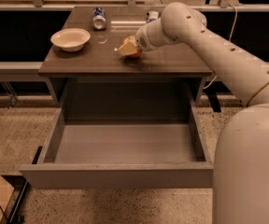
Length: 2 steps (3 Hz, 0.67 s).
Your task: Pick apple from top drawer and place on counter
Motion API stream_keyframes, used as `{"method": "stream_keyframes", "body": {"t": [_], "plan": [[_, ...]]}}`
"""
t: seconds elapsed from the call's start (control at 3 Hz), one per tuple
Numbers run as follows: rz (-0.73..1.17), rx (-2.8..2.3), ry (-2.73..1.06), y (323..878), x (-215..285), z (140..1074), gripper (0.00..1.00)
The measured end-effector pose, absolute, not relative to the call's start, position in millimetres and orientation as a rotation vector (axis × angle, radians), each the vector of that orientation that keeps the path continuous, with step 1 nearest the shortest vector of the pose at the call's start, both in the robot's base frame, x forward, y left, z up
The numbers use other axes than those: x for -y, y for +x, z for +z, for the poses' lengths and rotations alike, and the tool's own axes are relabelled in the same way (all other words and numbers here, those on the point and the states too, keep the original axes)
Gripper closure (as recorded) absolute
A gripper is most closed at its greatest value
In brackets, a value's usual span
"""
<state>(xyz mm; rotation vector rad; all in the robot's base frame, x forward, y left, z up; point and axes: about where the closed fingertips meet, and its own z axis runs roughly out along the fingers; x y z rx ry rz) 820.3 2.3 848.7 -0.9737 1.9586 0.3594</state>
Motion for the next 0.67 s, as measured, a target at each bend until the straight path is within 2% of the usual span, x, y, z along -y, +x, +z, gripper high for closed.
{"method": "stream_keyframes", "body": {"t": [0.67], "plan": [[0.357, -1.916, -0.975, 822.3, -7.3, 844.8, 0.34]]}}
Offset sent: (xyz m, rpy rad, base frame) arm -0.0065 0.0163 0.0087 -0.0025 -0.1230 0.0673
